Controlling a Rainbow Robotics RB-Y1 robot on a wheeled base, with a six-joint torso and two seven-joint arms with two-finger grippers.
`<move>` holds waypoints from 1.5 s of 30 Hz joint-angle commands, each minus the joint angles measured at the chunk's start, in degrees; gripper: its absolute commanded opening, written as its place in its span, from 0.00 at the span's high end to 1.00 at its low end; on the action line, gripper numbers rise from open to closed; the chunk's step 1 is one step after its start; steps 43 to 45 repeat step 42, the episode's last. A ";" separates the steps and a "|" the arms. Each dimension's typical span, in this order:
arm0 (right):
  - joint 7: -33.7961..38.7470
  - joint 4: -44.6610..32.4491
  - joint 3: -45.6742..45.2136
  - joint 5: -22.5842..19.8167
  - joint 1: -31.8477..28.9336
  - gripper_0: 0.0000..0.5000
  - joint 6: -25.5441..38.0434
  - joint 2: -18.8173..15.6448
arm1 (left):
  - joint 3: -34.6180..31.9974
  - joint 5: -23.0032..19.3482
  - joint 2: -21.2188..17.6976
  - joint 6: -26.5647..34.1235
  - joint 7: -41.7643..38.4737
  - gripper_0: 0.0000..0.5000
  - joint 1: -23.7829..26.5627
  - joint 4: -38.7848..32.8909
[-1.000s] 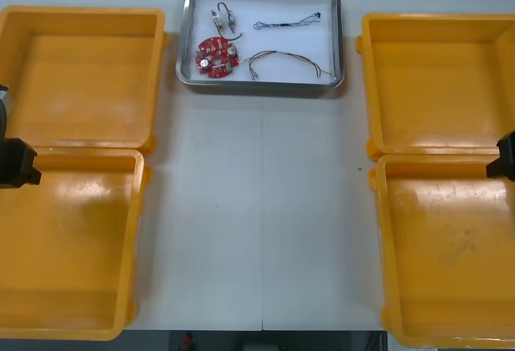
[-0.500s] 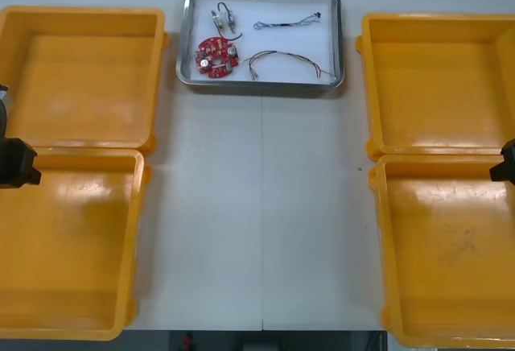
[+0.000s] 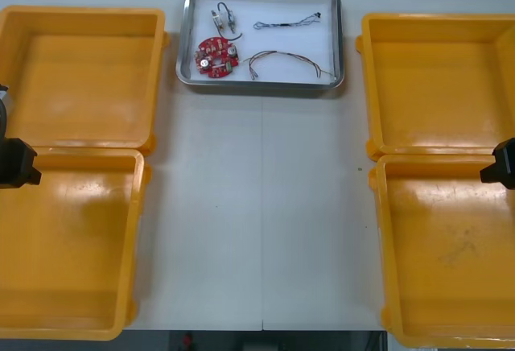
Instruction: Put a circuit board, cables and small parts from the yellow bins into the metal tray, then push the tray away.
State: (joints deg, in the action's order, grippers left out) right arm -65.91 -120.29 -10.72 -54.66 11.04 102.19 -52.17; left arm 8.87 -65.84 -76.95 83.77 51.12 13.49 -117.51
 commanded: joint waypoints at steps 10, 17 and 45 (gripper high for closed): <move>2.01 1.55 -1.76 -0.18 -0.59 0.00 -0.14 1.28 | -1.48 -0.35 -2.77 -0.27 2.67 0.00 -0.66 -1.05; 2.01 1.55 -1.76 -0.18 -0.59 0.00 -0.14 1.28 | -1.48 -0.35 -2.77 -0.27 2.67 0.00 -0.66 -1.05; 2.01 1.55 -1.76 -0.18 -0.59 0.00 -0.14 1.28 | -1.48 -0.35 -2.77 -0.27 2.67 0.00 -0.66 -1.05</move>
